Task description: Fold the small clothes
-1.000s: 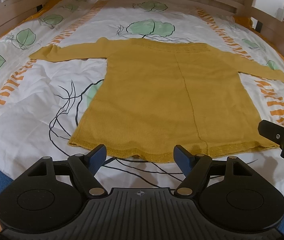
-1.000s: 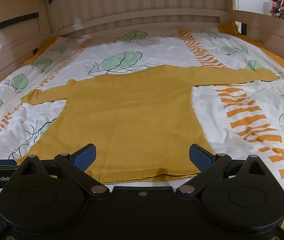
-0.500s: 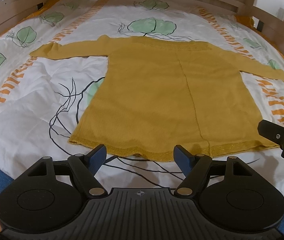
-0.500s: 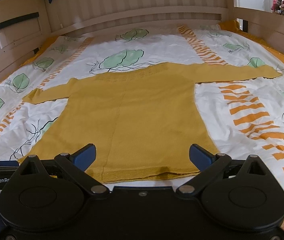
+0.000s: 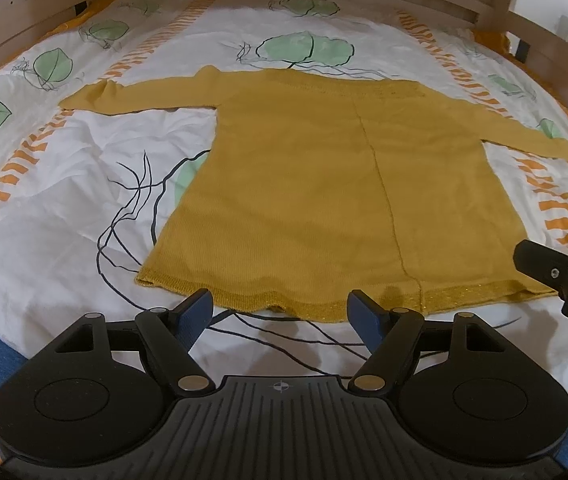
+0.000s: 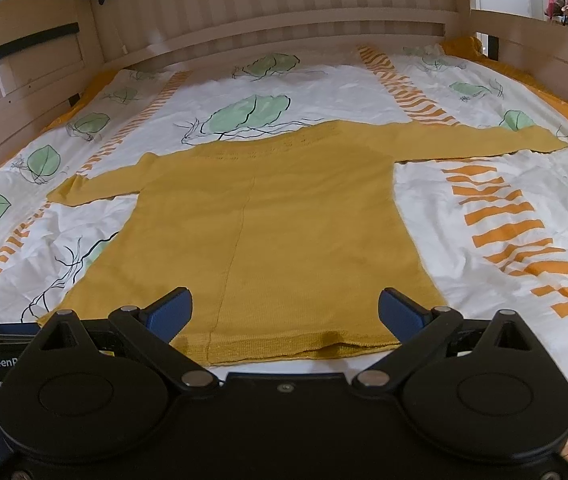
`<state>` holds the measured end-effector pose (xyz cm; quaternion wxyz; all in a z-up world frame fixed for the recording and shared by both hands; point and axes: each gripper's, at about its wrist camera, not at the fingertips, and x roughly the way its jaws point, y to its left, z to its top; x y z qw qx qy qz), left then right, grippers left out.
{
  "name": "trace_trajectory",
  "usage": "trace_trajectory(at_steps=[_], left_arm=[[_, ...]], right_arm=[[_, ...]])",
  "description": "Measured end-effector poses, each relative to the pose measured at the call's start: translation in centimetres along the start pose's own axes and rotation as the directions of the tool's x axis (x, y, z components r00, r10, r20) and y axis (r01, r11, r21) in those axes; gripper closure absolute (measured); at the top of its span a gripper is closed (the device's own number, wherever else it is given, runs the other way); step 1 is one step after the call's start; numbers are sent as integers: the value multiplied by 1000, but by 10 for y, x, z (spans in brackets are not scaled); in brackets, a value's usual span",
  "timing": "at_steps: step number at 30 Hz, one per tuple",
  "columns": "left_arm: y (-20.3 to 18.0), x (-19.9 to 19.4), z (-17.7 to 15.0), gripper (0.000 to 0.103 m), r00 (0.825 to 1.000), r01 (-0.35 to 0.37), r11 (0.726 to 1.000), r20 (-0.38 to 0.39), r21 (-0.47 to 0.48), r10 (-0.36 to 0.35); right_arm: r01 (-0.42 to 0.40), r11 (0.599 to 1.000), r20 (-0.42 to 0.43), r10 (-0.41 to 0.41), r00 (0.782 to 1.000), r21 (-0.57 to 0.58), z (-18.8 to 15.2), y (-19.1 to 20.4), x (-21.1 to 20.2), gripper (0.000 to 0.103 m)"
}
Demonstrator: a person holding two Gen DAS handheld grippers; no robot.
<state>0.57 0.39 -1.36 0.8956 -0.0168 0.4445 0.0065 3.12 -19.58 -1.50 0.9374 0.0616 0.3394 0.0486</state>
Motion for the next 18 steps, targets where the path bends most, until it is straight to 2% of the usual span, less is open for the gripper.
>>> trace_trajectory(at_steps=[18], left_arm=[[4,12,7,31,1000,26,1000,-16,-8,-26]], right_arm=[[-11,1000,-33,11,999,9,4,-1,16,3]])
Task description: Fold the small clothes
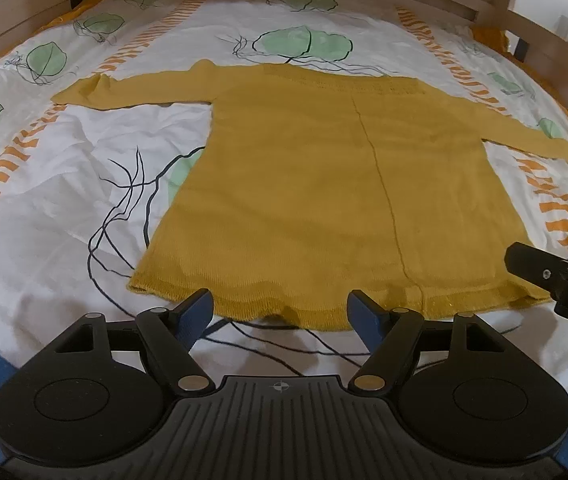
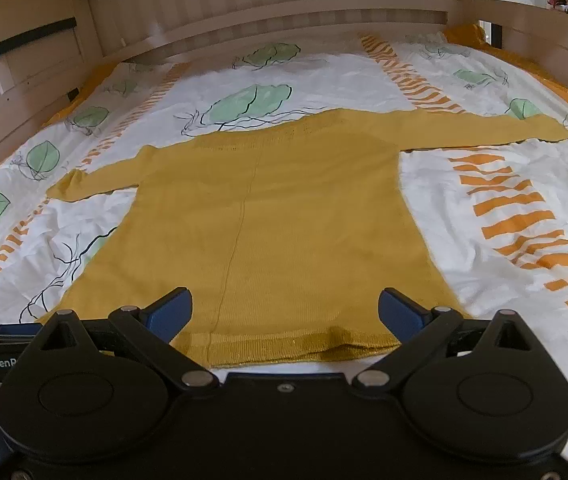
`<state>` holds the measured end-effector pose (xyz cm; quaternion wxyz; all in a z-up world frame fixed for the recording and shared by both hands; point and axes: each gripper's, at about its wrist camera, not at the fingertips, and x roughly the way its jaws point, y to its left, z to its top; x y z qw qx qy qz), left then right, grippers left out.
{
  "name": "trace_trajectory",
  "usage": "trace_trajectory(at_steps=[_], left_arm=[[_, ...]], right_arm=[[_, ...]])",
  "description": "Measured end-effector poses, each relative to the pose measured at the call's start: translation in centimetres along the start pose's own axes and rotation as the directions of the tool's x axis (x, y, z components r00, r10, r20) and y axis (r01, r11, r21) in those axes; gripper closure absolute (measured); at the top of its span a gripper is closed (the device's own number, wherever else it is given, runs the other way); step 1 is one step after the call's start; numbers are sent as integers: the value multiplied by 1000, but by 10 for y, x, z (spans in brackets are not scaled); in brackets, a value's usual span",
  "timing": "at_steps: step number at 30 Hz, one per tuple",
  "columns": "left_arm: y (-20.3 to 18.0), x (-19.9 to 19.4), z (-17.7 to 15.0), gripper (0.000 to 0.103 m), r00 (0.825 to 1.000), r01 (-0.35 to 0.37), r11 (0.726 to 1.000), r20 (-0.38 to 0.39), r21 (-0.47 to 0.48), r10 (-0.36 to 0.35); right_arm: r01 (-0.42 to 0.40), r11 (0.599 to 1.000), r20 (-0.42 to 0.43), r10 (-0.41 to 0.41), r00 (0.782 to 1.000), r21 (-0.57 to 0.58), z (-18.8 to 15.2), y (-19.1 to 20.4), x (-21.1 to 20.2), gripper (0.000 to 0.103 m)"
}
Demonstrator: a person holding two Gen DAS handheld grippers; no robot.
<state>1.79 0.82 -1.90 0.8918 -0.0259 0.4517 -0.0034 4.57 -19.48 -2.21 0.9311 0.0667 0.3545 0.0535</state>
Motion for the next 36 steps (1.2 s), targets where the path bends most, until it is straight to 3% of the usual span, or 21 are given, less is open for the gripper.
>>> trace_trajectory(at_steps=[4,7,13,21,24,29,32,36], left_arm=[[11,7,8,48,998,58,998,-19,-28,-59],[24,12,19,53,997,82,995,-9,-49,-83],[52,19,56,54,997,46,997,57,-54,-43],[108,45,110,53,983,71,987,179,-142,-45],[132,61,131,53,981,48,986,192,-158,-17],[178,92,165,53,979,-54,981,183,-187,89],[213,114,184,53,979,-87,970,162,-229,126],[258,138,210,53,965,-158,948,161,-275,207]], right_arm=[[-7,1000,-7,7,1000,-3,8,0,10,3],[-30,1000,-12,30,999,7,18,-2,20,3],[-53,997,1,53,999,51,41,-2,48,3],[-40,998,42,37,998,57,83,4,101,3],[-40,998,43,38,998,44,97,11,122,3],[-52,999,38,51,998,11,112,26,158,3],[-60,998,32,60,998,2,116,32,177,3],[-77,997,29,77,997,-7,119,42,199,3]])
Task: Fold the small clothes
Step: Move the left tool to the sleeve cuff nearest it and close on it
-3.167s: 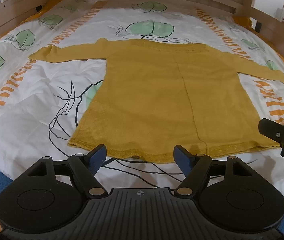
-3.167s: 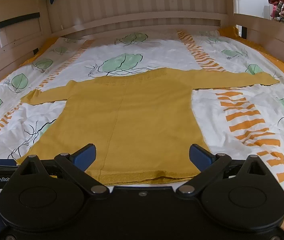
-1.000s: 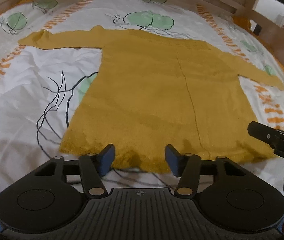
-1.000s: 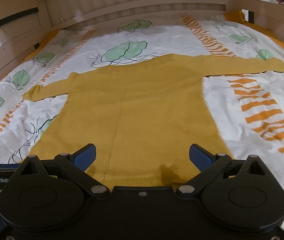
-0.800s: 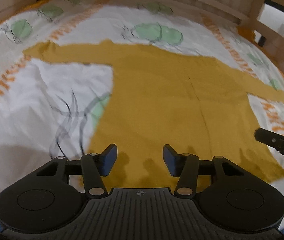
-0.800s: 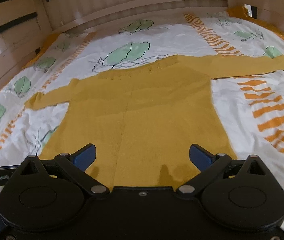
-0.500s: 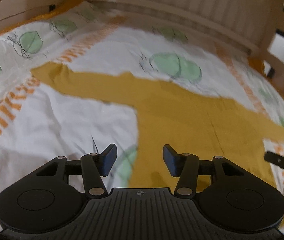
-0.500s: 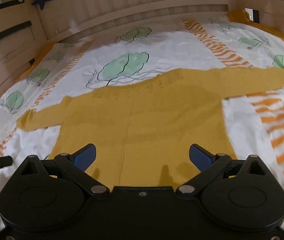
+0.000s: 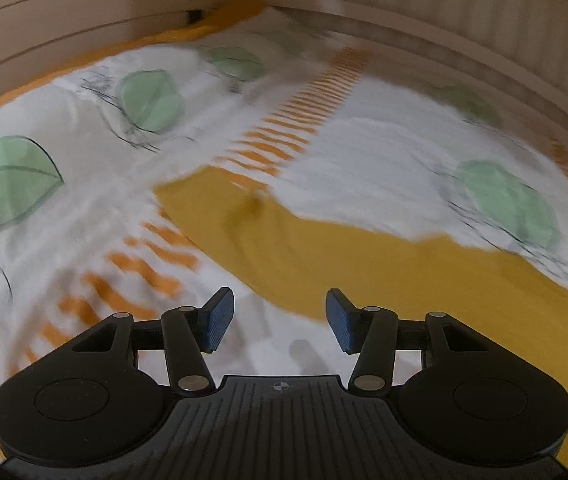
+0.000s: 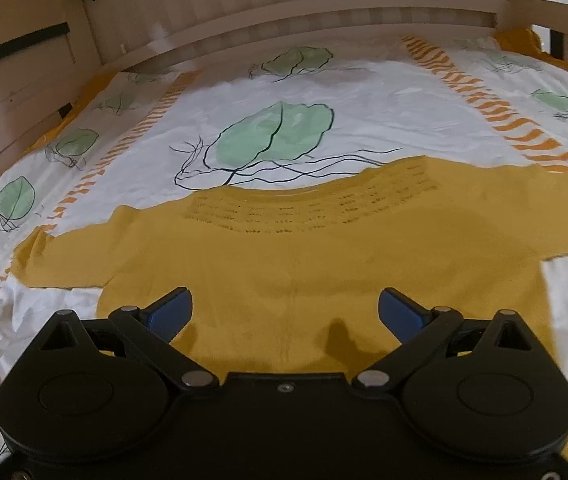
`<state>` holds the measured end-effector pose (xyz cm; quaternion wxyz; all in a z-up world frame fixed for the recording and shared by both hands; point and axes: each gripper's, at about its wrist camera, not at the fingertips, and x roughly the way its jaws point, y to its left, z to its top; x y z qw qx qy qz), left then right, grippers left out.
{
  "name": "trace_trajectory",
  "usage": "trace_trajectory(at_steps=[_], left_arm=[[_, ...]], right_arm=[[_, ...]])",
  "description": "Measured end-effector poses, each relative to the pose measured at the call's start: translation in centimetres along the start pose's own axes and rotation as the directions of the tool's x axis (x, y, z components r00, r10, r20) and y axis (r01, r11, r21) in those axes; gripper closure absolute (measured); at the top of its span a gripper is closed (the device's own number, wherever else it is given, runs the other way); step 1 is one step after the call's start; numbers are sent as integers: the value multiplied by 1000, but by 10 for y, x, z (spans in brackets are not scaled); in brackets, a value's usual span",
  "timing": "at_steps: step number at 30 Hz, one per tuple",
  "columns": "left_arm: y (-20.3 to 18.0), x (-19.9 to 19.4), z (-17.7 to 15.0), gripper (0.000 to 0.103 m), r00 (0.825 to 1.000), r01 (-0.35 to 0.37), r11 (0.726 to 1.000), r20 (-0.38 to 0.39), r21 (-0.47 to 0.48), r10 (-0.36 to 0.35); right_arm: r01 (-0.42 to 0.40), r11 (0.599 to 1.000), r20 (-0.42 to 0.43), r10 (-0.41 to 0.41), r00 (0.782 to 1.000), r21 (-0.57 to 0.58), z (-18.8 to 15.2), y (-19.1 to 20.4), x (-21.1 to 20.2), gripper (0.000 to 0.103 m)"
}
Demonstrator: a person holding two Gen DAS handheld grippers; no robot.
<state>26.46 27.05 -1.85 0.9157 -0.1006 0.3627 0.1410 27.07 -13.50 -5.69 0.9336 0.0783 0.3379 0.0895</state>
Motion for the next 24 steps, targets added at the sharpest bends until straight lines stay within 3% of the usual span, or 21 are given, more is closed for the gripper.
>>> trace_trajectory(at_steps=[6,10,19,24], left_arm=[[36,50,40,53,996,-87,996,31,-31,88],[49,84,48,53,992,-123,991,17,-50,124],[76,138,56,53,989,-144,982,-37,-124,140],[91,159,59,42,995,-92,977,-57,-190,83]], right_arm=[[9,999,40,-7,999,-44,-3,8,25,3],[55,994,98,-46,994,-89,-12,12,42,3],[52,988,103,-37,994,-149,-21,22,56,4],[39,991,50,-34,998,-125,-24,20,68,4]])
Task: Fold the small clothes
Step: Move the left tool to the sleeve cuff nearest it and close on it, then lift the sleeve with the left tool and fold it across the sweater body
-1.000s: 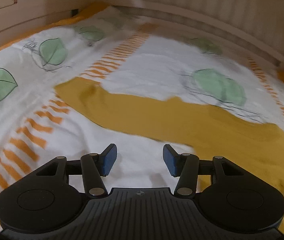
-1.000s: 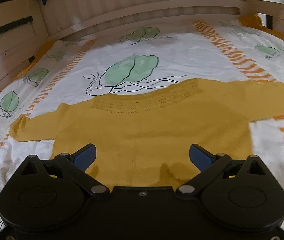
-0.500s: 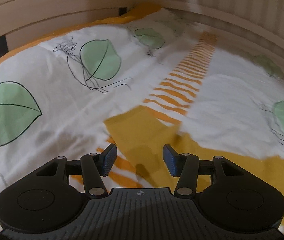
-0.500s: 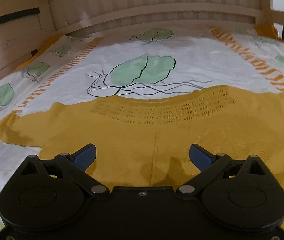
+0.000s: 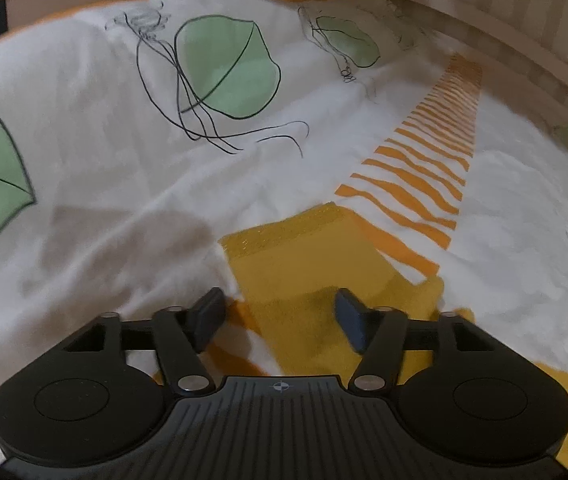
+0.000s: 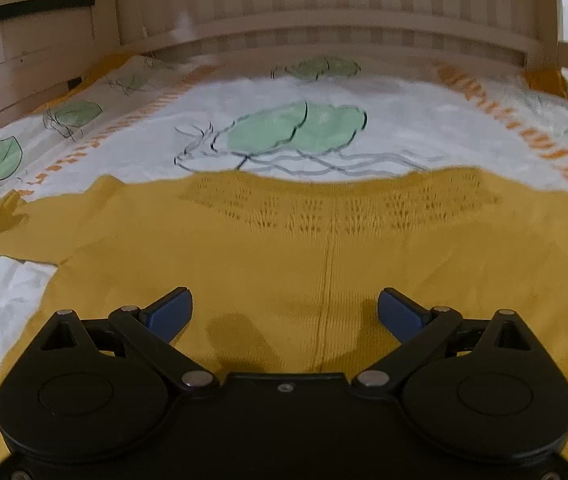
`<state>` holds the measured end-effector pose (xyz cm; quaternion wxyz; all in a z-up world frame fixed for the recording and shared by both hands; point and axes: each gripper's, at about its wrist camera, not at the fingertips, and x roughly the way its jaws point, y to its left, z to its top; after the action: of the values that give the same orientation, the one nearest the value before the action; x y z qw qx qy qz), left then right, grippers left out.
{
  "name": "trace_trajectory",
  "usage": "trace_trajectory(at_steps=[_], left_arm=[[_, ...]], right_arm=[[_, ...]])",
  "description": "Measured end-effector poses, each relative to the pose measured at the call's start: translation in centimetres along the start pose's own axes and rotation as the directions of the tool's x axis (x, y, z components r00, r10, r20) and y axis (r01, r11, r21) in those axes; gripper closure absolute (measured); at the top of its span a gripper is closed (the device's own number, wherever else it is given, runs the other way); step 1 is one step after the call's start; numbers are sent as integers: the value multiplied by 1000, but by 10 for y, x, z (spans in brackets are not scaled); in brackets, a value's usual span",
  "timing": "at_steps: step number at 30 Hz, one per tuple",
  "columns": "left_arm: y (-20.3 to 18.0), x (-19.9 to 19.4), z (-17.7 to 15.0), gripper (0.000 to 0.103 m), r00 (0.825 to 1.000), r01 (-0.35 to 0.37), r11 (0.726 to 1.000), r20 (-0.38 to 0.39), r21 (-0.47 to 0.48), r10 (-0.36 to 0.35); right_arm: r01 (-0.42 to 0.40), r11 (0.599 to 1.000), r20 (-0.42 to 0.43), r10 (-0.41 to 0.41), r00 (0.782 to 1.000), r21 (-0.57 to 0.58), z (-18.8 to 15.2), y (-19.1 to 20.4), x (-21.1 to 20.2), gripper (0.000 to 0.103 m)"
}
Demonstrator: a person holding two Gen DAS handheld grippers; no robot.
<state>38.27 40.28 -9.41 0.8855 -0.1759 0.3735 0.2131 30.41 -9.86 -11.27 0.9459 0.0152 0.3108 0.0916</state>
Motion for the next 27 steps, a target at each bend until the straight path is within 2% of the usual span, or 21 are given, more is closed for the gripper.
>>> trace_trajectory(at_steps=[1,4,5,9,14,21,27], left_arm=[[2,2,2,43,1000,14,1000,5,-11,-14],[4,0,3,97,997,61,998,45,-26,-60],[3,-2,4,97,995,83,996,54,-29,-82],[-10,-26,7,97,990,70,998,125,5,-70],[-35,-83,22,97,972,106,991,202,84,-121],[-87,-163,40,97,926,204,960,280,191,-252],[-148,-207,34,97,887,307,918,275,250,-371]], right_arm=[[-1,1000,-5,1,1000,3,0,-1,1,4],[-1,1000,-10,1,1000,0,-1,1,2,3],[-1,1000,-10,1,1000,-1,-1,1,1,3],[-4,1000,-11,4,1000,4,-1,0,1,3],[-14,999,-20,15,1000,36,2,-5,0,4],[-35,993,-20,38,999,112,9,-19,-26,4],[-47,990,-4,48,999,132,12,-31,-58,4]])
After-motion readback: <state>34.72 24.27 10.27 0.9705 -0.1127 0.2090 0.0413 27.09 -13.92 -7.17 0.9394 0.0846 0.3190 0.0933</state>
